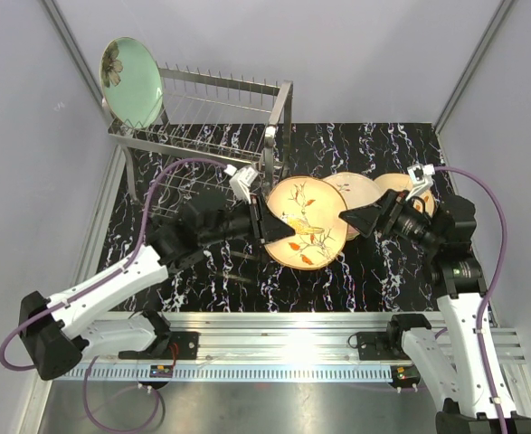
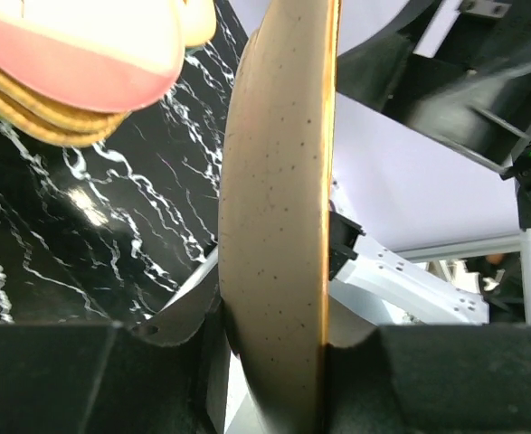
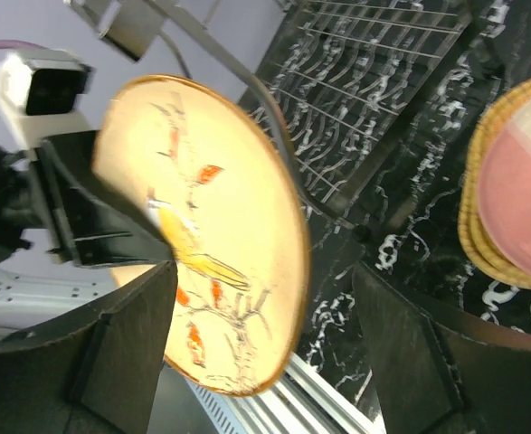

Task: Load the plates into the dish rack
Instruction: Pass the plate from the right arm to the left, then insert the plate into the dish rack

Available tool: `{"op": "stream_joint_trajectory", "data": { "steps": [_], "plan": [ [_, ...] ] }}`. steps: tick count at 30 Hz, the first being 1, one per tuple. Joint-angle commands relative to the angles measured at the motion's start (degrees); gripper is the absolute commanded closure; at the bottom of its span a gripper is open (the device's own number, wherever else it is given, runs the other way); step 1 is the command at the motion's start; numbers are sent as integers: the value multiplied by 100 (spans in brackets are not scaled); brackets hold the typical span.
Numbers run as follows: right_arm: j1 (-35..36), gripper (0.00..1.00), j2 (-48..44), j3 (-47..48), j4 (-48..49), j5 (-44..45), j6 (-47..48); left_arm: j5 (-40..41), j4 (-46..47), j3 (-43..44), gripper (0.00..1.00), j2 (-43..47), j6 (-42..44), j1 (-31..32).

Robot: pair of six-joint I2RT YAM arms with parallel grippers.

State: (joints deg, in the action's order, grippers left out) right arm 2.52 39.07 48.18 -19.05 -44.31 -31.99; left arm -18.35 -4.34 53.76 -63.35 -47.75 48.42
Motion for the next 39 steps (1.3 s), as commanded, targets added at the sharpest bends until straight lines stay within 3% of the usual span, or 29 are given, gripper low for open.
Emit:
{"op": "stream_joint_trajectory", "data": {
  "steps": [1, 6, 11, 20, 24, 31, 33, 34, 35, 36, 39],
  "plan": [
    [29, 14, -127, 287, -440, 738, 403, 182, 698, 820, 100, 481, 476, 0],
    [29, 14, -540, 270, -609, 1548, 536, 113, 452, 1389, 100, 692, 1345, 0],
    [29, 14, -716, 464, -644, 1777, 536, 524, -531, 2243, 100, 842, 2355, 9],
    [38, 12, -524, 552, -170, 1594, 307, 2756, -1877, 4210, 100, 544, 4026, -8],
    [38, 12, -260, 464, 24, 1365, 290, 3941, -1904, 4836, 100, 403, 5027, -8],
    [38, 12, -13, 104, 534, 881, 44, 4822, -1597, 5566, 100, -159, 6671, -104],
    [38, 13, 22, -1, 630, 793, -26, 4640, -1640, 5812, 100, -422, 6700, -576],
    [29, 13, 39, -80, 778, 732, -123, 3908, -2041, 6300, 100, -719, 6047, -1485],
    [29, 12, 39, -81, 780, 697, -123, 3900, -2045, 6305, 100, -722, 6040, -1494],
    [38, 12, 83, -133, 832, 653, -202, 3370, -2175, 6401, 100, -914, 5884, -2007],
    [64, 13, 171, -160, 920, 608, -229, 2849, -2071, 6533, 100, -1152, 5593, -2660]
  ]
}}
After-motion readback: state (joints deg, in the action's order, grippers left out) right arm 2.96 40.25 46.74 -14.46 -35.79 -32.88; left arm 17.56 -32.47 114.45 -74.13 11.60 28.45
